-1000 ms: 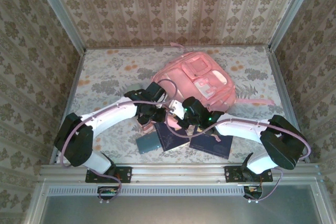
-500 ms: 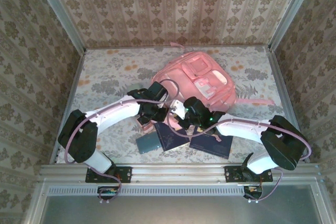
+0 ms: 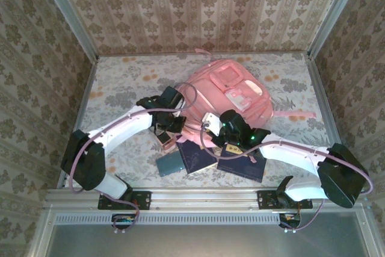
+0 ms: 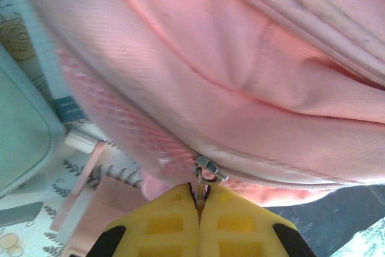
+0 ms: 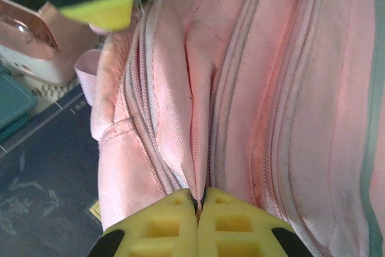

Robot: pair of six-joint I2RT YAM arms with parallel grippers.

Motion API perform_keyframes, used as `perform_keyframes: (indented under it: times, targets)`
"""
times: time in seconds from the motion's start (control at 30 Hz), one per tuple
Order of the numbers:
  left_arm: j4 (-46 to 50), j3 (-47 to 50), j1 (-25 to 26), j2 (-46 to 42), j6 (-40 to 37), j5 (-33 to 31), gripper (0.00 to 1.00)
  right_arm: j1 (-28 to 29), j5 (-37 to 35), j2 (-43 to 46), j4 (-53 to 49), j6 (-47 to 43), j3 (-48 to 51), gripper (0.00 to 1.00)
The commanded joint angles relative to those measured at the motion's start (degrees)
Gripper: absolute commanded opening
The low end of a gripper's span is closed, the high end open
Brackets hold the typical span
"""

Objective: Pack the student bag

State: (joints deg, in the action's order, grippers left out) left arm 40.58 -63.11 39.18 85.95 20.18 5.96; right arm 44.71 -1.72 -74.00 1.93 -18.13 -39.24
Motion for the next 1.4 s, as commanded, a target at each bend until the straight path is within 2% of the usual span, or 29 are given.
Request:
perform_keyframes:
  times: [0.0,0.17,0.3,0.5,0.57,0.63,0.73,0.8,0.87,0.93,0.97,1.0,1.07,1.2,1.27,1.3,1.37]
  targets:
    - [2.9,-2.8,-2.1,-2.4,-1.8,-2.2,0.00,-0.4,-4.9,3.2,-4.5,-2.5,-0.5,0.00]
    - [3.1,-5.0,-4.8,-2.7,-1.9,-1.7,0.00,-0.4,-10.6,5.4,-8.8,-4.4,-1.9,0.00]
    - [1.7,-6.2,-4.7,-2.1,-1.4,2.4,0.00,-2.0,-16.0,7.7,-9.5,-4.9,-1.7,0.00]
    - [-3.9,-6.1,0.0,-0.5,1.1,10.3,0.00,-9.0,-17.6,10.2,-11.7,-0.7,-2.4,0.00]
    - [-6.7,-6.7,2.3,0.6,2.7,13.4,0.00,-9.4,-15.5,11.4,-12.6,-0.6,-2.8,0.09]
    - [-9.3,-8.0,4.5,2.0,4.2,16.3,0.00,-8.9,-7.9,14.5,-14.2,0.2,-3.0,0.25]
    - [-11.8,-10.4,7.0,4.2,5.3,19.0,0.00,-8.8,-0.1,20.5,-15.1,5.4,-2.6,0.38]
    - [-12.1,-12.1,8.1,5.9,5.3,19.5,0.00,-8.8,0.6,25.1,-14.5,11.4,-1.5,0.51]
    - [-12.0,-13.6,8.9,7.6,5.1,19.8,0.00,-9.2,-1.7,29.1,-12.9,20.2,-0.1,0.53]
    - [-12.4,-14.9,9.7,9.1,5.2,20.2,0.00,-10.1,-8.0,30.4,-18.8,32.6,-2.7,0.58]
    - [-12.6,-15.4,10.0,9.6,5.3,20.4,0.00,-11.1,-8.7,29.6,-23.0,35.9,-5.1,0.57]
    - [-12.8,-16.0,10.3,10.0,5.4,20.4,0.00,-12.2,-8.5,28.2,-27.8,39.1,-7.5,0.50]
    - [-13.1,-17.0,11.2,10.6,5.4,20.4,0.00,-13.8,-7.4,25.4,-32.4,45.0,-10.2,0.31]
    - [-12.8,-18.4,12.6,11.8,4.8,19.8,0.00,-17.6,-0.9,22.1,-39.8,61.0,-13.7,0.28]
    - [-12.8,-18.8,13.3,12.2,4.3,19.1,0.00,-21.6,8.7,20.0,-41.1,70.2,-14.0,0.32]
    - [-12.7,-19.0,13.7,12.4,4.0,18.8,0.00,-22.6,11.7,19.9,-39.5,76.0,-12.7,0.39]
    - [-12.5,-19.6,14.5,12.7,3.3,18.0,0.00,-22.8,11.4,19.4,-41.4,87.7,-11.7,0.50]
